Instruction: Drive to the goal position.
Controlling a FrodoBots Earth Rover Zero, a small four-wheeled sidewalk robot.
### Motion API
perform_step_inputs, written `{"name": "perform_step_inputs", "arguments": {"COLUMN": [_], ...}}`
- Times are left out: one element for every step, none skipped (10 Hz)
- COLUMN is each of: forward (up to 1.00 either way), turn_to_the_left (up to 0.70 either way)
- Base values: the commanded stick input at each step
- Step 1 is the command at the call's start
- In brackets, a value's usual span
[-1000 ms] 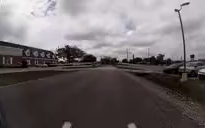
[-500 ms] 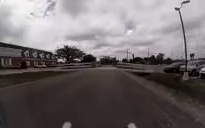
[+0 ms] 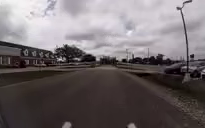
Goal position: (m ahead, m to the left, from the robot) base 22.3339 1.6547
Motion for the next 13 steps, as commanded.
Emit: {"name": "perform_step_inputs", "arguments": {"forward": [0.60, 0.60, 0.60, 0.60, 0.60, 0.60, 0.60, 0.60, 0.60, 0.60, 0.60, 0.60, 0.60], "turn_to_the_left": [0.00, 0.00, 0.00, 0.00, 0.00, 0.00, 0.00, 0.00, 0.00, 0.00, 0.00, 0.00, 0.00]}}
